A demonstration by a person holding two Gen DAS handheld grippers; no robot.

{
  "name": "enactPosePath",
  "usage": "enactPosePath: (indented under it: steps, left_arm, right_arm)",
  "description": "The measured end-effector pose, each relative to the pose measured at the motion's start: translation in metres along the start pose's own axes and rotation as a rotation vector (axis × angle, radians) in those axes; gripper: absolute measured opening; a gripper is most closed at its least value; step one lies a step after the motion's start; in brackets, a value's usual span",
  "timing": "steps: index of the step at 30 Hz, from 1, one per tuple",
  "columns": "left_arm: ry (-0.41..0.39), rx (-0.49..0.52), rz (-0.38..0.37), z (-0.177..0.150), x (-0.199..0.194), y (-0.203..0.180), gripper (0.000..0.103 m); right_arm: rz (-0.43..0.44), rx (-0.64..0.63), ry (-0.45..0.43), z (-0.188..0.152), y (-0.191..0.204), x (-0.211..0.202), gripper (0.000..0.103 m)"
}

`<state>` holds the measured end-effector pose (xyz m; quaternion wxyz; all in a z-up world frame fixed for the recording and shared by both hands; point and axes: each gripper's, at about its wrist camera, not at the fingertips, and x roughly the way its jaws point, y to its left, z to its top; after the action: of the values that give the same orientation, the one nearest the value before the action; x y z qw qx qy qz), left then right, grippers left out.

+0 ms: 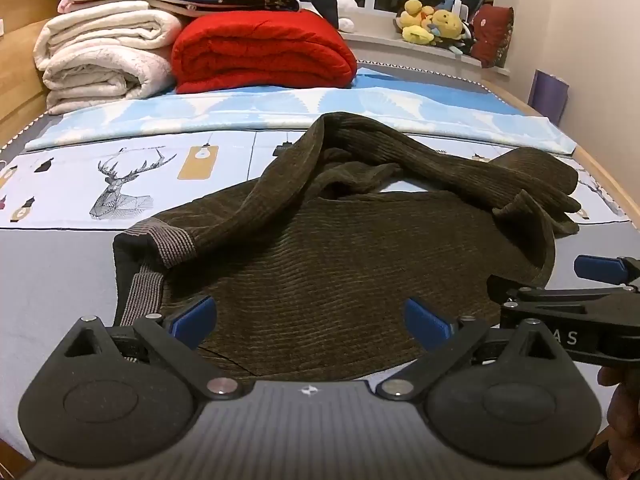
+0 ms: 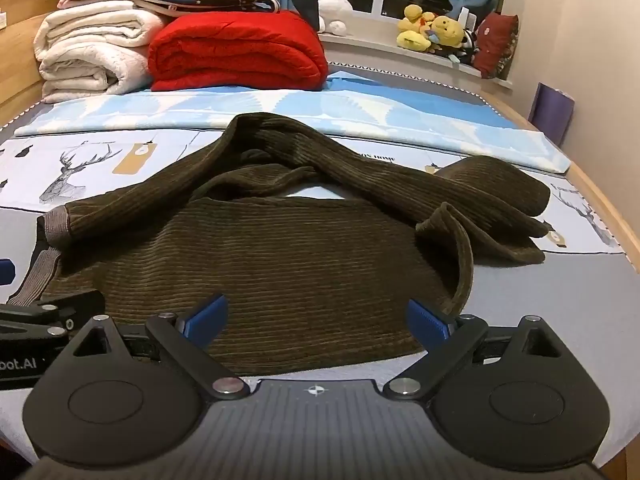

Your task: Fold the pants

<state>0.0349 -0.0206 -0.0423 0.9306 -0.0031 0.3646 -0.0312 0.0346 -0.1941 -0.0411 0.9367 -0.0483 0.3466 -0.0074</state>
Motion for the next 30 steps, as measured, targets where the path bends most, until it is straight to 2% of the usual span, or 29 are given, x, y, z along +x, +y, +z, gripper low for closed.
enactPosePath:
  steps: [30]
  left_arm:
    - [-0.012, -0.002, -0.004, -0.0013, 0.0006, -0.0015, 0.101]
  right_arm:
    - [0.001, -0.004, 0.002, -0.0026, 0.0008, 0.0003, 0.096]
